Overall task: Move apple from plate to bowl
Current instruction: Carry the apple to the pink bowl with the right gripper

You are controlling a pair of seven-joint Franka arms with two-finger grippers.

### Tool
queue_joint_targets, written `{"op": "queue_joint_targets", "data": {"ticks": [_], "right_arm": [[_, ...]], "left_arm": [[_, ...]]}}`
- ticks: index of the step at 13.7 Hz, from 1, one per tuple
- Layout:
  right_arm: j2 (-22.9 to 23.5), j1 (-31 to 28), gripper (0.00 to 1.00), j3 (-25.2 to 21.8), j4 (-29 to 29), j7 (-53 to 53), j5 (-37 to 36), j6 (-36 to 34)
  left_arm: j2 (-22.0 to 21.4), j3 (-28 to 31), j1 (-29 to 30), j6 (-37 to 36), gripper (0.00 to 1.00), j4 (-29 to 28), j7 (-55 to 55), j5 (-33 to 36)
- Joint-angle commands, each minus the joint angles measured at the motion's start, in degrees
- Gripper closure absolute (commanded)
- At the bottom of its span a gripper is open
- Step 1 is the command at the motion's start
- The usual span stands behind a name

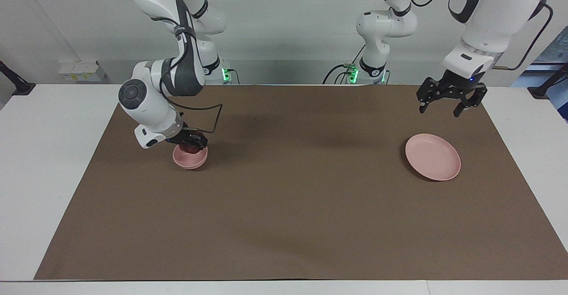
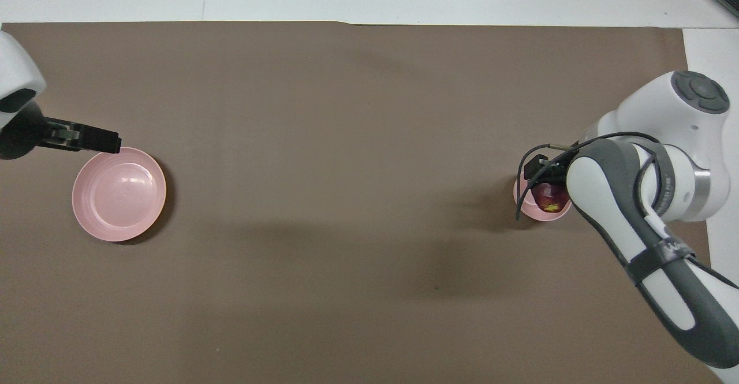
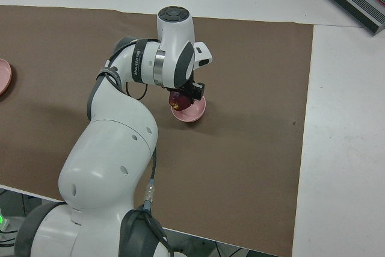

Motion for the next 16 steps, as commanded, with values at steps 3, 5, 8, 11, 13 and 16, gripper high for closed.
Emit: {"op": "queue_joint_targets", "data": {"ticks": [3,5,8,11,13,16], "right_arm": [[-6.4,-0.7,1.0,0.9,-14.6,-3.4,-3.6,16.7],[-5.2,-0.5,1.0,0.9,-16.9,-2.4,-3.6,22.1],[-4.0,0.5,0.12,0.9,-16.6,0.1,-3.6,23.2],[-4.7,2.0,0.0,0.9,-13.2,1.4,-3.7,18.7],[-5.7,2.0,0.0,0.9,-8.7,0.3,-3.9,12.9],[-7.3,1.3,0.0,0.8,-0.9,0.2,-4.1,4.5]], "left_arm": [[1.4,-0.1,1.3,-12.4,0.0,9.7,0.6,1.2],[1.3,0.4,2.3,-15.4,0.0,12.4,0.7,1.3],[0.7,0.1,2.9,-15.7,0.0,12.3,1.5,1.5],[-0.5,0.1,4.2,-15.9,0.0,10.9,1.6,1.5],[-1.9,0.1,4.1,-16.0,0.0,8.6,1.6,1.5],[-3.5,0.1,4.1,-15.8,0.0,6.2,1.6,1.6]]}}
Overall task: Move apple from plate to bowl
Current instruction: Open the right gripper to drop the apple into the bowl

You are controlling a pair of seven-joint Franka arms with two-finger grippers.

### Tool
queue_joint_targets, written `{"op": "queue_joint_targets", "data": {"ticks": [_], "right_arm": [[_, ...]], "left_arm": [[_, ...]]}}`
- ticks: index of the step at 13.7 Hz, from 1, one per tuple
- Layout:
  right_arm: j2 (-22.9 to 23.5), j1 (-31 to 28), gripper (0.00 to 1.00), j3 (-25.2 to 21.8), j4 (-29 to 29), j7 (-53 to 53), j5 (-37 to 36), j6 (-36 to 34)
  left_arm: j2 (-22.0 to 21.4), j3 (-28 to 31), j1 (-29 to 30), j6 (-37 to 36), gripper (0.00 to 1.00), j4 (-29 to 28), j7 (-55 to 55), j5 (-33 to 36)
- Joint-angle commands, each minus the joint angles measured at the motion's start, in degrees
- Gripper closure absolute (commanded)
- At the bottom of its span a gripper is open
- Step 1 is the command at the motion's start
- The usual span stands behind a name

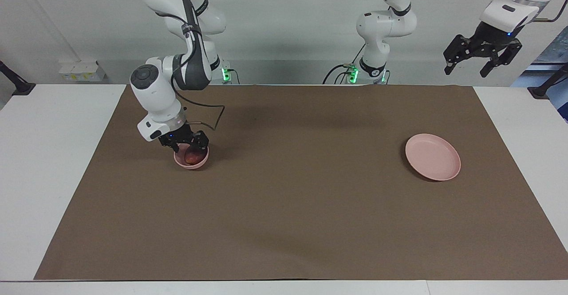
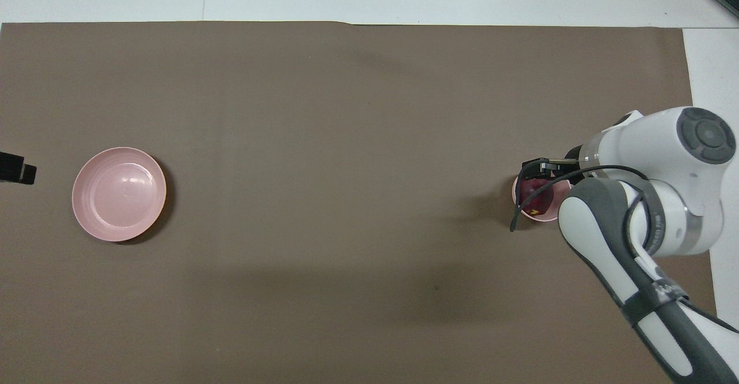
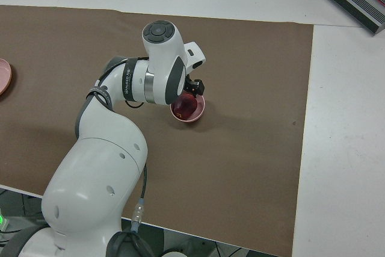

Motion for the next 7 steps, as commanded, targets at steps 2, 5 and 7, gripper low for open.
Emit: {"op": "queue_joint_targets", "data": {"ticks": [2,5,7], "right_arm": [[-2.0,-1.2,0.0,0.0,10.1,0.5,-3.6,-11.8],[-4.4,-1.9,0.0,-0.5,16.8,0.3,-4.7,-20.8],[-7.7,-2.6,0.0,-0.7,17.2,0.1,-4.6,-23.0]], "left_arm": [[-2.4,-0.6,0.8,0.1,0.0,-2.9,0.8,1.3],[-2.3,-0.5,0.8,0.3,0.0,-2.6,0.9,1.3],[-2.3,-0.6,0.8,0.3,0.0,-2.6,0.8,1.2]]}}
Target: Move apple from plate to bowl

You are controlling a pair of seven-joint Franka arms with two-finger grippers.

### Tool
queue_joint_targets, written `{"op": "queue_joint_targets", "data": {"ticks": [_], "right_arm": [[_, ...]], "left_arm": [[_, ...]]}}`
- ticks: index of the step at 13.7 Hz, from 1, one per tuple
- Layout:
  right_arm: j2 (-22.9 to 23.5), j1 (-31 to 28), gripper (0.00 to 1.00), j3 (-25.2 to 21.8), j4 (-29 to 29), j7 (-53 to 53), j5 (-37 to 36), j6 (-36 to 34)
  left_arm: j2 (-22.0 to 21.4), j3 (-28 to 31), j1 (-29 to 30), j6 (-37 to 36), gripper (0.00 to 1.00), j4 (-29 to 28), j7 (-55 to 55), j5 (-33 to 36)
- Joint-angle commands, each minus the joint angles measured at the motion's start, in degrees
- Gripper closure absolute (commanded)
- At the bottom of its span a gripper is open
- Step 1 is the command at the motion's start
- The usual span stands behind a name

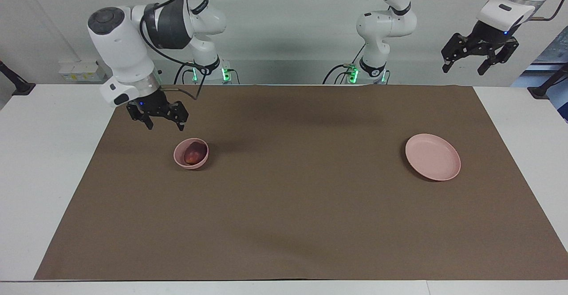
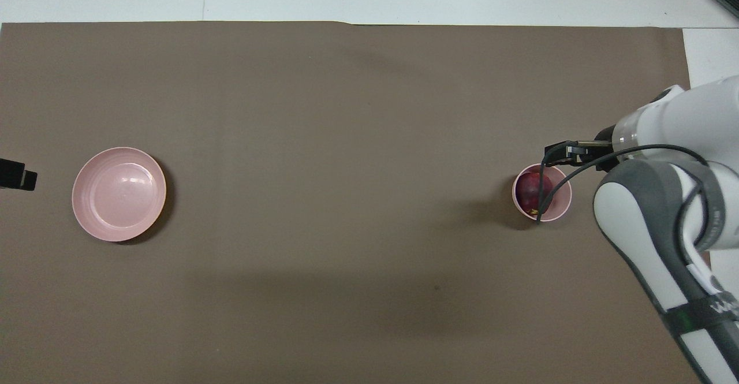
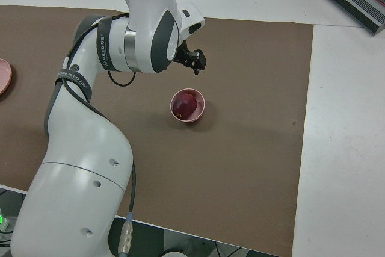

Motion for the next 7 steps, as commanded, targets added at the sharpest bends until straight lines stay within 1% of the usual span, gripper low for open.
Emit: {"op": "queue_joint_targets", "data": {"ticks": [1,4,7], "right_arm": [[-4.2,-2.4,0.0,0.0,0.3,0.1,-0.5,-3.5],[-4.4,-2.9,0.0,-0.3,2.8,0.9,0.9,-9.9],[-2.4,-3.1,0.0,-0.2,10.2,1.3,1.0,-17.3]], "left_arm": [[-1.4,-0.6,0.7,0.3,0.0,-1.5,0.7,1.2],[-1.4,-0.6,0.6,0.3,0.0,-1.5,0.3,1.2],[-1.4,-0.6,0.4,0.3,0.0,-1.4,0.3,1.1]]}}
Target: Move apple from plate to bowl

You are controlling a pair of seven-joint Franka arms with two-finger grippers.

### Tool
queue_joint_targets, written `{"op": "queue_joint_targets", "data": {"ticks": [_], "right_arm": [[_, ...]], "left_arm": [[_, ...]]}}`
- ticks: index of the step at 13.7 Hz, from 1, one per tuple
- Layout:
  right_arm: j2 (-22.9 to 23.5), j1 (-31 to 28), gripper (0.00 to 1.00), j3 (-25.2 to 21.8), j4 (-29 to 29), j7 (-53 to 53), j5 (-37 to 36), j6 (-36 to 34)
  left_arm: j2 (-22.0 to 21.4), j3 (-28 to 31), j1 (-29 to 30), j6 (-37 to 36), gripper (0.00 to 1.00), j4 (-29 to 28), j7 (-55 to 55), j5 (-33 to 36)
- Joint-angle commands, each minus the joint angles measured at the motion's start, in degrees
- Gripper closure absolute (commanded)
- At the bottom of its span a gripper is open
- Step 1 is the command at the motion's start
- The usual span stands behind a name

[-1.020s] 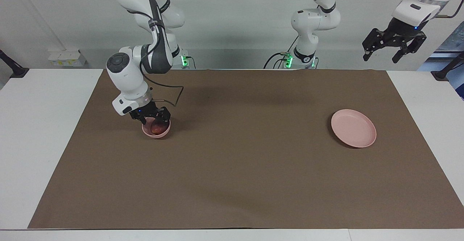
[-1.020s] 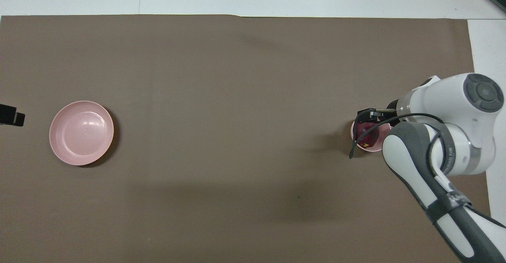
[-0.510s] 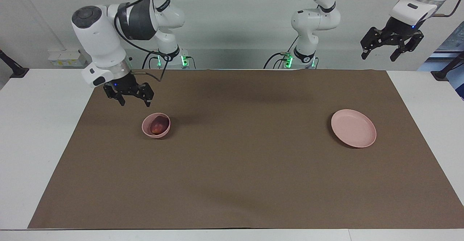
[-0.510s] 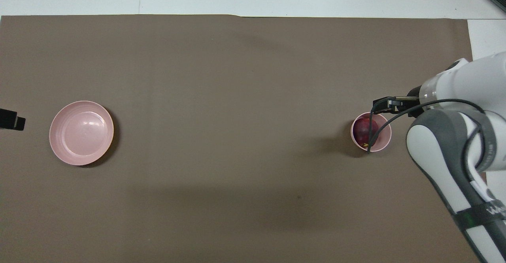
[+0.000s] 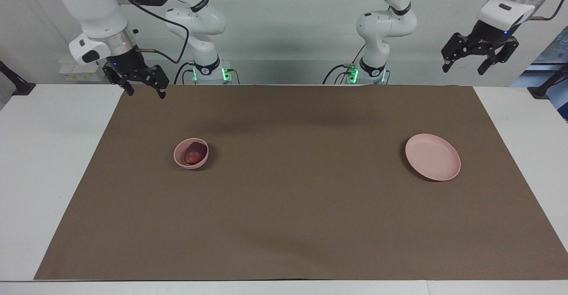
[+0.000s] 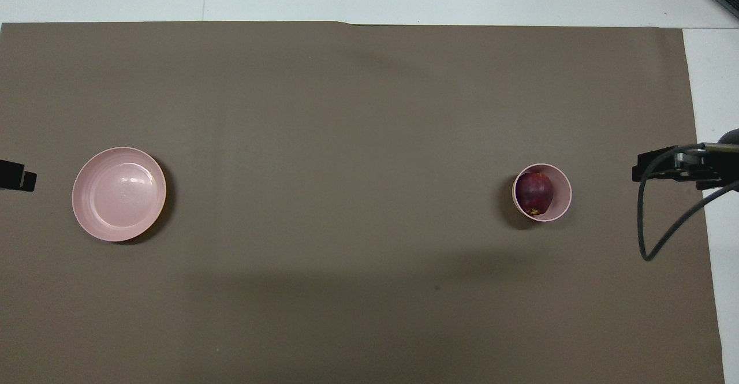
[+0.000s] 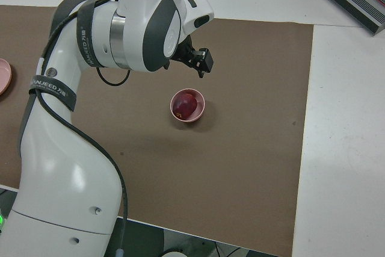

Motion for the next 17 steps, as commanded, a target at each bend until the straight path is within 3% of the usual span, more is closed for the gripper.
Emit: {"op": "queue_joint_targets", "data": {"ticks": [1,3,9,17], "right_arm": [[2.5,-0.7,0.0,0.5,7.6,0.8,0.2,-6.7],[4.2,-0.7,0.0,0.5,9.8,0.5,0.5,-7.4],[3.7,-0.6,0.0,0.4,8.0,-0.1,-0.5,-0.7],[3.3,-0.3,0.0,0.5,7.2,-0.7,-0.5,-0.6]], "left_arm": [[-1.4,-0.5,0.6,-0.1,0.0,-1.5,0.2,1.1],[-1.4,-0.5,0.6,-0.3,0.0,-1.5,0.3,1.1],[-1.4,-0.5,0.6,-0.3,0.0,-1.5,0.7,1.1],[-1.4,-0.5,0.6,-0.2,0.0,-1.5,0.8,1.1]]}}
